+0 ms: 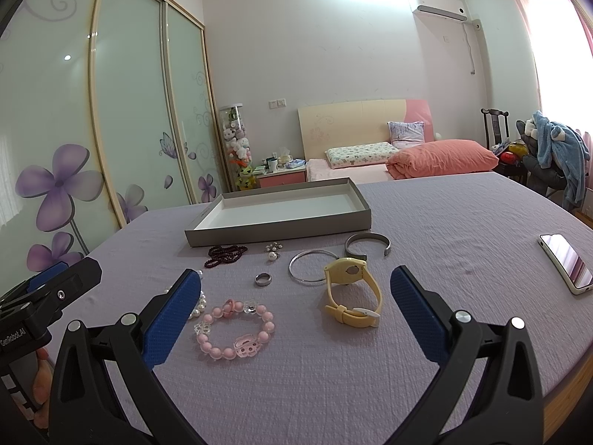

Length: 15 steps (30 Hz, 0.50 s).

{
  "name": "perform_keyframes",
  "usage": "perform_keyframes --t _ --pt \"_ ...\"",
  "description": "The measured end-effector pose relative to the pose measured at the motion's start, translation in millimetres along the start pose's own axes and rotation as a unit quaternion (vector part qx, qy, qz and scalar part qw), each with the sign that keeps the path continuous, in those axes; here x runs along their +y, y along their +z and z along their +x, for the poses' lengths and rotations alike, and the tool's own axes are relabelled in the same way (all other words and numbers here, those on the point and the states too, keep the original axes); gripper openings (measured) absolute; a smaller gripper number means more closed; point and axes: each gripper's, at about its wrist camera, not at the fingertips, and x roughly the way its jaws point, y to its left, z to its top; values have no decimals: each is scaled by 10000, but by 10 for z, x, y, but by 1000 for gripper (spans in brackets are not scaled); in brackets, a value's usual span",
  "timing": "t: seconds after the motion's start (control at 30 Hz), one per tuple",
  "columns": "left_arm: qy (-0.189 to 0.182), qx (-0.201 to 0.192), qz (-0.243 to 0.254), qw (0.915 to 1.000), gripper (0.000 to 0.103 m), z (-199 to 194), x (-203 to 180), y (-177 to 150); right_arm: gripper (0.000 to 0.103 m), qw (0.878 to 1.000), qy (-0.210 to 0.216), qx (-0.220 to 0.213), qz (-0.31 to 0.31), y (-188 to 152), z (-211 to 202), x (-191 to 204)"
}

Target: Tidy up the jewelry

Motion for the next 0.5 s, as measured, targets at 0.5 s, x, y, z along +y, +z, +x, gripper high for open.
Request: perform_keyframes --t 0.5 --pt "3 12 -10 10000 99 -4 7 -33 101 10000 -1 3 -5 -11 -4 -5"
